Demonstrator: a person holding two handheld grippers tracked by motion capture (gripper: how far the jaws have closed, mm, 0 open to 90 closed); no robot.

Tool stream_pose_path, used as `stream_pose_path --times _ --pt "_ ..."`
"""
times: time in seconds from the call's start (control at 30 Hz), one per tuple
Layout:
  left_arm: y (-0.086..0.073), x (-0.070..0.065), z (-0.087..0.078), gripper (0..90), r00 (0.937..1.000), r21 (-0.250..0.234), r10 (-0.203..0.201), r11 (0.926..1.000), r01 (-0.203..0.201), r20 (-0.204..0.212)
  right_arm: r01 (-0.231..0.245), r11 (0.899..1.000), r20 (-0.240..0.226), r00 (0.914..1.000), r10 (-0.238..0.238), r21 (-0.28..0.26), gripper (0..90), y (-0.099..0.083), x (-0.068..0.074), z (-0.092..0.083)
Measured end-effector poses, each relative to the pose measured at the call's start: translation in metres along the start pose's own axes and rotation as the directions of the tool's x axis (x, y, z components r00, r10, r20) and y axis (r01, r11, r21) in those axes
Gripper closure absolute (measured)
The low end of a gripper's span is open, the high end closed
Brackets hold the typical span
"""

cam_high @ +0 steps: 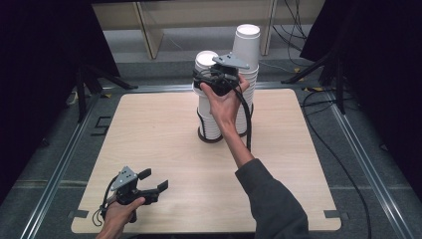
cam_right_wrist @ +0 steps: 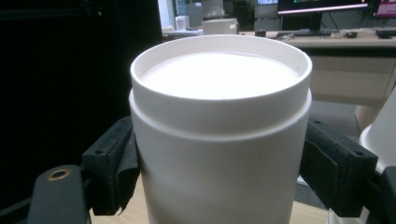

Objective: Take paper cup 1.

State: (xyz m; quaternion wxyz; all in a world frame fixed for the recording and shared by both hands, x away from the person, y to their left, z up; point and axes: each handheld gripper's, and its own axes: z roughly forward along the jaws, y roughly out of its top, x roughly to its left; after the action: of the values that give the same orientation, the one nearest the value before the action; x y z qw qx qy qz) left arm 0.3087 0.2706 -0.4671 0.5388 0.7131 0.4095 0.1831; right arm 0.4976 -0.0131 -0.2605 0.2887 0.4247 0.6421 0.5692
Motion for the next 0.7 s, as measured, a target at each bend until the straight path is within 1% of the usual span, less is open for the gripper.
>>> stream_pose_path --times 0.03,0.07,0.1,0.13,0.17,0.2,0.23,0.27,0.33,0.43,0.53,0.57,0.6,0.63,0.67,0.7 --pt "0.001 0.000 -0.001 14.3 0.9999 0.009 0.014 0.9999 -0.014 -0.006 0.013 1.000 -0.007 0.9999 -0.013 -0.016 20.3 0.005 0.000 -0.002" --pt "0.001 0.001 0.000 14.3 0.9999 0.006 0.016 0.9998 -0.016 -0.002 0.004 1.000 -0.014 0.9999 -0.005 -0.020 20.3 0.008 0.002 -0.005" --pt "0.000 0.000 0.000 14.3 1.0000 0.000 -0.006 1.0000 0.006 0.001 0.019 0.999 -0.017 0.9997 -0.019 -0.034 20.3 0.013 0.002 -0.007" --pt "0.000 -0.001 0.000 14.3 0.9999 0.000 -0.011 0.9999 0.011 0.001 0.013 0.999 -0.021 0.9997 -0.013 -0.038 20.3 0.016 0.003 -0.010" --pt "-0.001 -0.001 0.000 14.3 0.9997 0.003 -0.024 0.9997 0.024 0.000 0.022 0.999 -0.025 0.9994 -0.023 -0.045 20.3 0.019 0.003 -0.011" --pt "-0.001 -0.001 0.000 14.3 0.9997 0.003 -0.025 0.9997 0.025 0.000 0.032 0.998 -0.032 0.9989 -0.034 -0.050 20.3 0.022 0.004 -0.014" --pt "-0.001 -0.001 0.001 14.3 0.9997 0.003 -0.023 0.9997 0.023 0.001 0.029 0.998 -0.035 0.9989 -0.031 -0.049 20.3 0.024 0.005 -0.017" --pt "0.000 -0.001 0.000 14.3 1.0000 0.017 0.002 0.9998 -0.002 -0.008 0.044 0.997 -0.048 0.9978 -0.046 -0.059 20.3 0.027 0.006 -0.022" --pt "0.000 -0.001 0.000 14.3 1.0000 0.018 0.001 0.9998 -0.001 -0.008 0.042 0.997 -0.055 0.9975 -0.046 -0.061 20.3 0.027 0.007 -0.024" --pt "0.000 -0.001 0.000 14.3 1.0000 0.013 -0.005 0.9999 0.005 -0.008 0.033 0.998 -0.084 0.9958 -0.038 -0.060 20.3 0.029 0.008 -0.031" --pt "0.000 -0.001 0.000 14.3 0.9999 0.012 -0.007 0.9999 0.008 -0.009 0.036 0.998 -0.118 0.9921 -0.042 -0.053 20.3 0.027 0.010 -0.038" --pt "0.000 -0.001 0.000 14.3 0.9999 0.016 -0.002 0.9999 0.002 -0.010 0.029 0.998 -0.141 0.9894 -0.036 -0.056 20.3 0.025 0.011 -0.041" --pt "0.000 0.000 0.000 14.3 0.9999 0.015 0.002 0.9999 -0.001 -0.010 0.020 0.999 -0.154 0.9877 -0.027 -0.045 20.3 0.024 0.012 -0.045" --pt "0.000 0.000 0.000 14.3 0.9999 0.015 0.002 0.9999 -0.002 -0.010 0.038 0.998 -0.168 0.9847 -0.047 -0.051 20.3 0.021 0.013 -0.047" --pt "0.000 -0.001 0.000 14.3 0.9999 0.015 0.000 0.9999 0.000 -0.011 0.035 0.998 -0.178 0.9831 -0.043 -0.049 20.3 0.020 0.014 -0.049" --pt "0.000 -0.001 0.000 14.3 0.9999 0.015 -0.002 0.9999 0.002 -0.012 0.023 0.999 -0.197 0.9798 -0.031 -0.039 20.3 0.017 0.015 -0.053"
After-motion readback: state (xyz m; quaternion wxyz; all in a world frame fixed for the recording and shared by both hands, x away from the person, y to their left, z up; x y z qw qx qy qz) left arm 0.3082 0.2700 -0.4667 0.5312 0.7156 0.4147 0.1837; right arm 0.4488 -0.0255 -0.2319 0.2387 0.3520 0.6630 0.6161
